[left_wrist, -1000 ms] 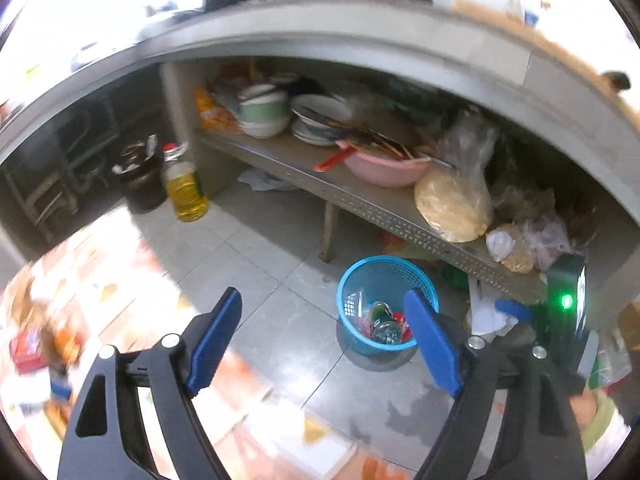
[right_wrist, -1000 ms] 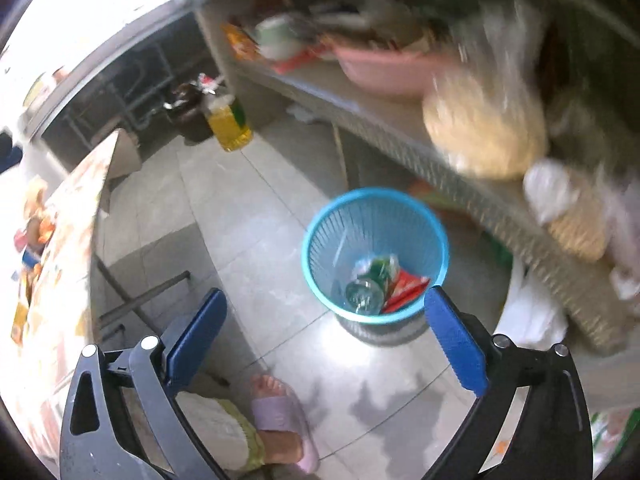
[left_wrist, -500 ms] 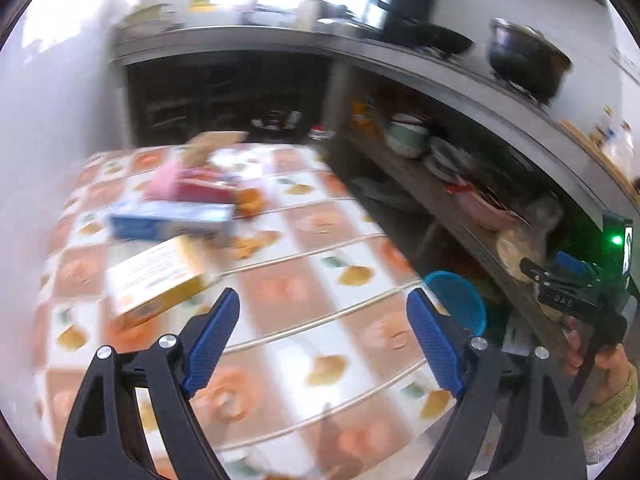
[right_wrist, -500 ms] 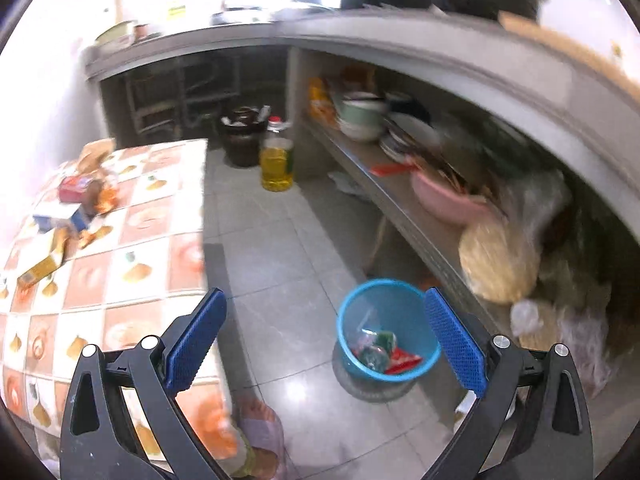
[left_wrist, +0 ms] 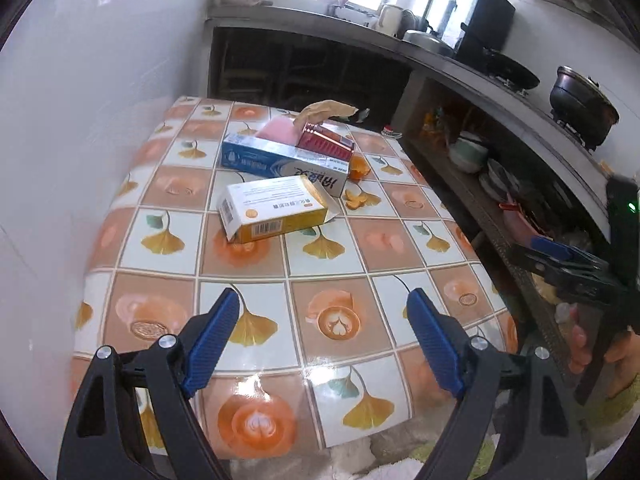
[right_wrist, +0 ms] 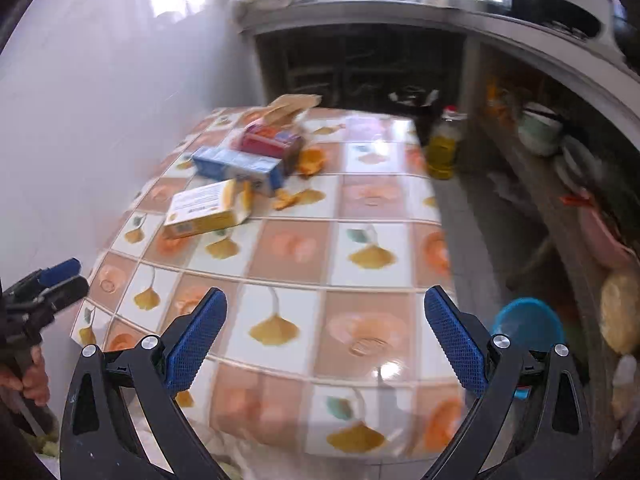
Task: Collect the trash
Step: 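Swing both tools back from the wastebasket to the table, then grasp the white Calcitriol capsule box with the left gripper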
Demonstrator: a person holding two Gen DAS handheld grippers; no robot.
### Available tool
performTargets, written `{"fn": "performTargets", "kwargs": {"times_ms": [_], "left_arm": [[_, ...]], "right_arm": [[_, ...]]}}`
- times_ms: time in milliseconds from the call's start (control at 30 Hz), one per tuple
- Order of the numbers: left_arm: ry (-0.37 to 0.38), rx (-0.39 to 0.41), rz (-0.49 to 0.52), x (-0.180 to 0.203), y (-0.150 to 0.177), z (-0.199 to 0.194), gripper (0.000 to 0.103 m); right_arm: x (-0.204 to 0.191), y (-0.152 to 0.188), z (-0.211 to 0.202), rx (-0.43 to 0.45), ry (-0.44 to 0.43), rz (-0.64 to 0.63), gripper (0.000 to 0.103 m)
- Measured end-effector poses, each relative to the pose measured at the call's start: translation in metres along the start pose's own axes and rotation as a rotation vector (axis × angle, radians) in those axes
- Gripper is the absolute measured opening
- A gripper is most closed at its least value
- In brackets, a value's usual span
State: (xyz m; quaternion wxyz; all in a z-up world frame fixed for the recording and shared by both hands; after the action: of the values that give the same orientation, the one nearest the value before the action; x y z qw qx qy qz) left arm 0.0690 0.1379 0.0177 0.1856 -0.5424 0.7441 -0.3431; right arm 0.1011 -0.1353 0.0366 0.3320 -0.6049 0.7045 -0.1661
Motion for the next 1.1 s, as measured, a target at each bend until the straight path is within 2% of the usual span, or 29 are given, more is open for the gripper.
{"fn": "performTargets", "kwargs": {"times_ms": [133,233,267,333,467,533,633,700,800,833,967,1100], "left_arm": [[-0.017,0.071,0.013,-0.006,-0.002,0.004,0.083],[-0.032,0.067,0.055,-0.008,-0.004,0.013,0.083],[-0.068,0.064,0.074,-0.011,-0.004,0.016,0.083],[-0.084,0.088,0.089,-0.016,-0.007,0.016,0.083],[-0.043,0.1,0.011,-0.04,-0.022,0.032,0.083],[-0.045,0.089,-0.028,-0.054,-0.034,0.044,0.075],[-0.058,0.074,-0.068,-0.074,-0.056,0.065,0.058],[-0.077,0.068,-0.084,-0.089,-0.071,0.081,0.044],[-0.089,0.037,-0.095,-0.105,-0.09,0.108,0.029],[-0.101,0.017,-0.088,-0.11,-0.096,0.121,0.026],[-0.125,-0.094,-0.073,-0.123,-0.106,0.171,0.011],[-0.125,-0.165,-0.086,-0.132,-0.103,0.201,0.006]], "right_arm": [[-0.024,-0.01,0.03,0.046,-0.055,0.023,0.095],[-0.037,-0.015,0.049,-0.012,-0.13,0.051,0.095],[-0.038,-0.018,0.054,-0.027,-0.139,0.035,0.095],[-0.036,-0.023,0.056,-0.015,-0.114,0.025,0.095],[-0.019,-0.032,0.065,-0.029,-0.154,0.13,0.095],[-0.011,-0.033,0.072,-0.046,-0.176,0.181,0.093],[-0.008,-0.032,0.084,-0.068,-0.188,0.23,0.083],[-0.012,-0.03,0.097,-0.113,-0.23,0.252,0.075],[-0.027,-0.026,0.109,-0.169,-0.278,0.233,0.063],[-0.036,-0.025,0.114,-0.189,-0.296,0.217,0.061],[-0.062,-0.02,0.132,-0.265,-0.35,0.169,0.044],[-0.078,-0.017,0.148,-0.315,-0.363,0.136,0.025]]}}
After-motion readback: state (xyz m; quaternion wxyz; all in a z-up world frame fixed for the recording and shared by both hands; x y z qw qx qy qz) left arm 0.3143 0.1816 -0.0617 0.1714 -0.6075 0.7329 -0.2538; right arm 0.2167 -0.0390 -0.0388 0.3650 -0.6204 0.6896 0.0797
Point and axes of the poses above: each gripper's, at about its wrist camera, not at the fingertips, and z roughly the way its jaws point, x to its right, y to its underside, the point moved 2 cm from there along z, roughly the way its jaws point, and after that the axes turned 12 degrees about z, right-handed, at the moved point
